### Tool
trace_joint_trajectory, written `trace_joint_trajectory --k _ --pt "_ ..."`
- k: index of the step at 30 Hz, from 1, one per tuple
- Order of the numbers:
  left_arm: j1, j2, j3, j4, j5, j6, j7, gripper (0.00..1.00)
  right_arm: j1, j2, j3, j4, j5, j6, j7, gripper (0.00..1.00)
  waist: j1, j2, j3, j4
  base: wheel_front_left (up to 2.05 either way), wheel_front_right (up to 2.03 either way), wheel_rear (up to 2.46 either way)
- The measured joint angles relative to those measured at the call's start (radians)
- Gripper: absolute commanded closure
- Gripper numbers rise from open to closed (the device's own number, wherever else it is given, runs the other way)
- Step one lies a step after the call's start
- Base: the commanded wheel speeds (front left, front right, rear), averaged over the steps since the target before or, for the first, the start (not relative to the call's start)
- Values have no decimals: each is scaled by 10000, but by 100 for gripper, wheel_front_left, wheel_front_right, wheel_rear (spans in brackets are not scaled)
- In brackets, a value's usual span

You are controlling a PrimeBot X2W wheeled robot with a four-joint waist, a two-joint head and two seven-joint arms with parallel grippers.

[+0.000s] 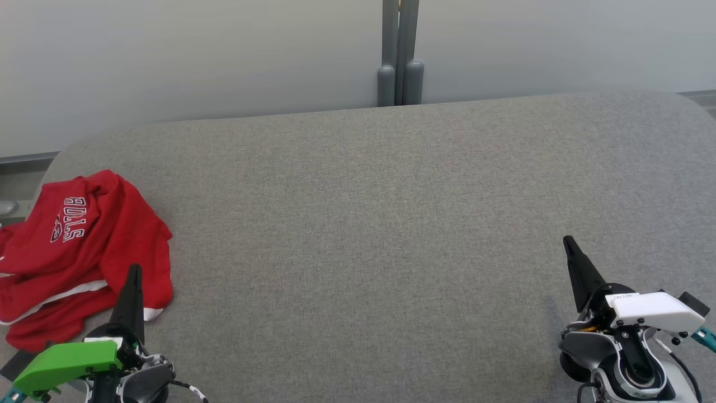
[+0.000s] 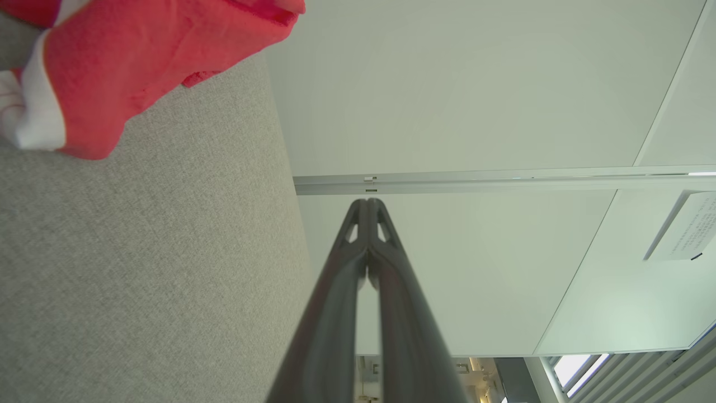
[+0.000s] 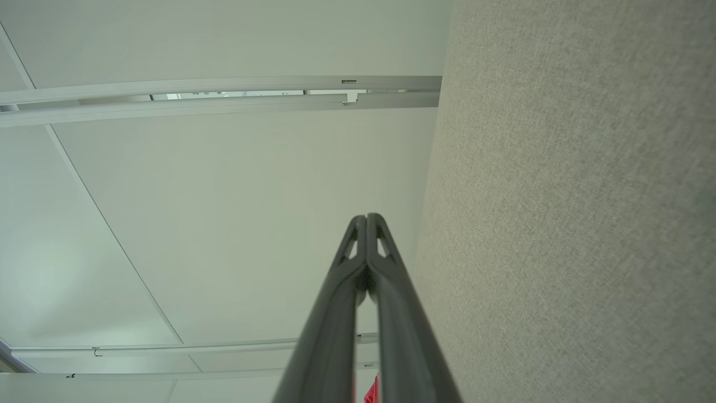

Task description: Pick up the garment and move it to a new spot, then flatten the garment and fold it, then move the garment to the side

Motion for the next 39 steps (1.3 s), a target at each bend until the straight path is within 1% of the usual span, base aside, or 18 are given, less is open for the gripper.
trace_joint_trajectory --k 39 --pt "0 0 0 0 0 0 0 100 0 0 0 0 0 0 0 100 0 0 0 0 0 0 0"
